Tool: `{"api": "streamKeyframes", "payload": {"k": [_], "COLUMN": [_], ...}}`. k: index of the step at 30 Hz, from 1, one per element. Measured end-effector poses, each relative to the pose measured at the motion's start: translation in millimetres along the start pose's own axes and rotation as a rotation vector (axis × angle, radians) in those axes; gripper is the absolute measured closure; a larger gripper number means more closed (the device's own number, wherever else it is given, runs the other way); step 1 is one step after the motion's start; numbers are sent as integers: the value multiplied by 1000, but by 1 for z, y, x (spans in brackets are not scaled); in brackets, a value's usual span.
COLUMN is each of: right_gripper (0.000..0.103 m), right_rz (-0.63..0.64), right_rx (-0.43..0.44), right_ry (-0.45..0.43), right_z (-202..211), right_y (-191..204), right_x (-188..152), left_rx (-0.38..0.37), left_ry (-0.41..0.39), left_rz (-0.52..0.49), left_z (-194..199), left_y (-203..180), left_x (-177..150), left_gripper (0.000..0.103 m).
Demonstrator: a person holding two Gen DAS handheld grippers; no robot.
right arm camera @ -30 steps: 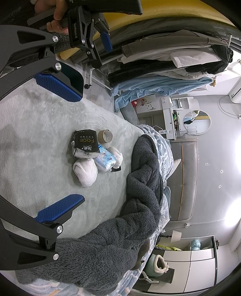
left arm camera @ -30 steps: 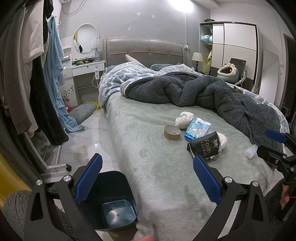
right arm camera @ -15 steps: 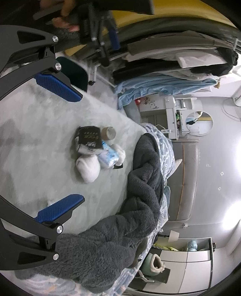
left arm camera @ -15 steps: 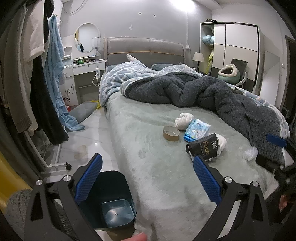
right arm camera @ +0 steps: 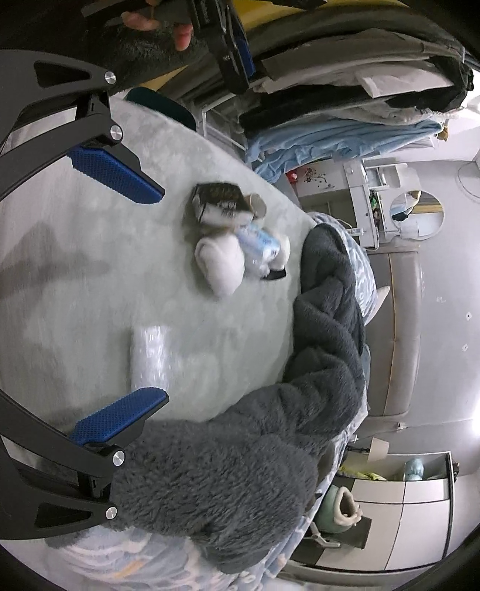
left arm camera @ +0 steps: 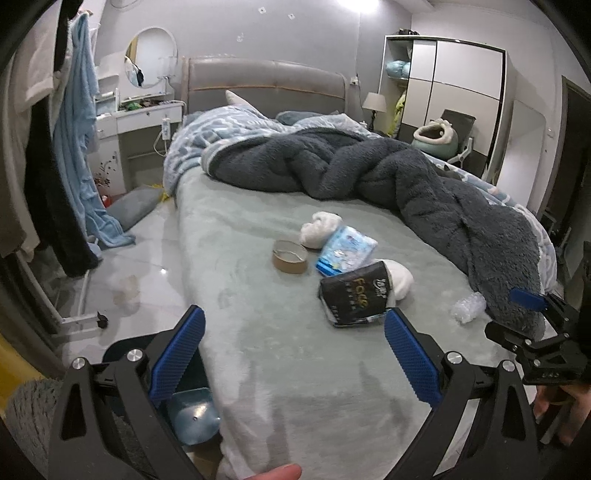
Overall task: Collect trash
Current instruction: 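Grasp the black tissue pack with the left tool while the right tool grasps the bubble-wrap roll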
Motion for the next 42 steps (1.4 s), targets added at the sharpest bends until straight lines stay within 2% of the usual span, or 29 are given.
{"api": "streamKeyframes", "payload": {"k": [5,15,19,22,27,28,30,35,40,42], "right_gripper": [3,3,4,9,13,15,28,40,42,42], "right_rz": [-14,-8,-50,-80,-60,-57,-66,-35,-29,-30], "right_rx": [35,-21,-33,-35,-37,-39,-41,-38,-5,3], "right_ry": [8,102,119,133,169,174,180,167,135,129], "right_z": [-8,-33,-40,-45,-55,-56,-57,-55,-49,-50], "right_y": [-16,-29,-40,-46,-44,-44,-46,-42,-36,-34], "right_x": [-9,-18,-19,-19,-22,-22,-23,-22,-17,-16], "left_rx": [-59,-155,-175,-192,-197,-197,-199,-198,-193,-198], "left_ry": [35,106,119,128,148,152,158,166,192,203], "left_rz": [2,-13,-25,-32,-25,-17,-1,1,42,50], "left_z": [-16,-51,-61,-69,-82,-85,-89,-100,-115,-119], "left_y": [-15,-36,-41,-44,-46,-45,-43,-48,-42,-40], "left_x": [-1,-4,-5,-4,-7,-7,-7,-7,-7,-7], "left_gripper": [5,6,6,6,6,6,6,6,6,10]}}
Point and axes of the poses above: each gripper's, at about its wrist camera, not at the fingertips, and z roughly against the way its jaws point, y to its left, x to its top, the point moved 4 cm from there along -z, roughly the way its jaws point, and after that the axes turned 15 degrees about z, right-handed, at the moved point
